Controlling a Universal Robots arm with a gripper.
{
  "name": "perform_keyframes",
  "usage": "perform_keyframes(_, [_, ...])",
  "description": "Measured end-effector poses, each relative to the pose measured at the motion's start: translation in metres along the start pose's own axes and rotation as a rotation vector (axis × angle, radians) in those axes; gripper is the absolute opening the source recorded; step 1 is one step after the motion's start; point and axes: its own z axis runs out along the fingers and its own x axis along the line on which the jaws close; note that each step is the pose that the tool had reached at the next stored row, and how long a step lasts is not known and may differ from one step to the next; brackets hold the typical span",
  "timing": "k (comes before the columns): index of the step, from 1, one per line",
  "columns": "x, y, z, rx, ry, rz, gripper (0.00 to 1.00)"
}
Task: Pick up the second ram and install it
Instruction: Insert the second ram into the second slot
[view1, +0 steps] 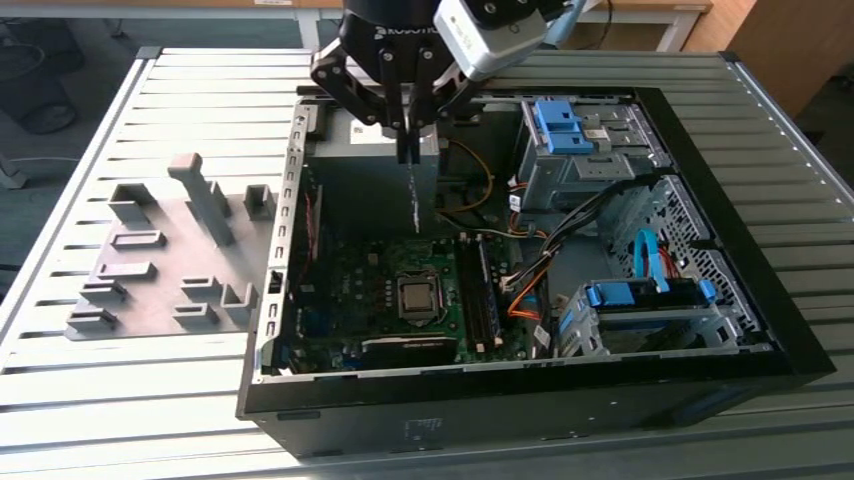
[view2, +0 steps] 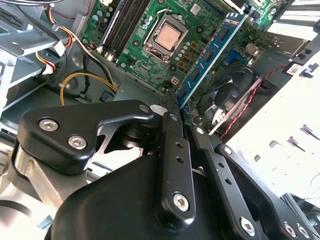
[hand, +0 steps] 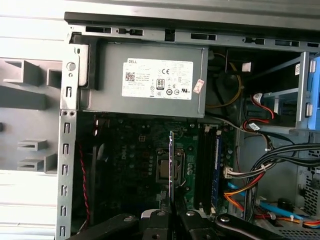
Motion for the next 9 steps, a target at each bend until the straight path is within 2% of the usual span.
perform_keyframes(9, [-0.0100, -0.0002, 0.0059, -0.0018, 0.0003, 0.018, 0.14])
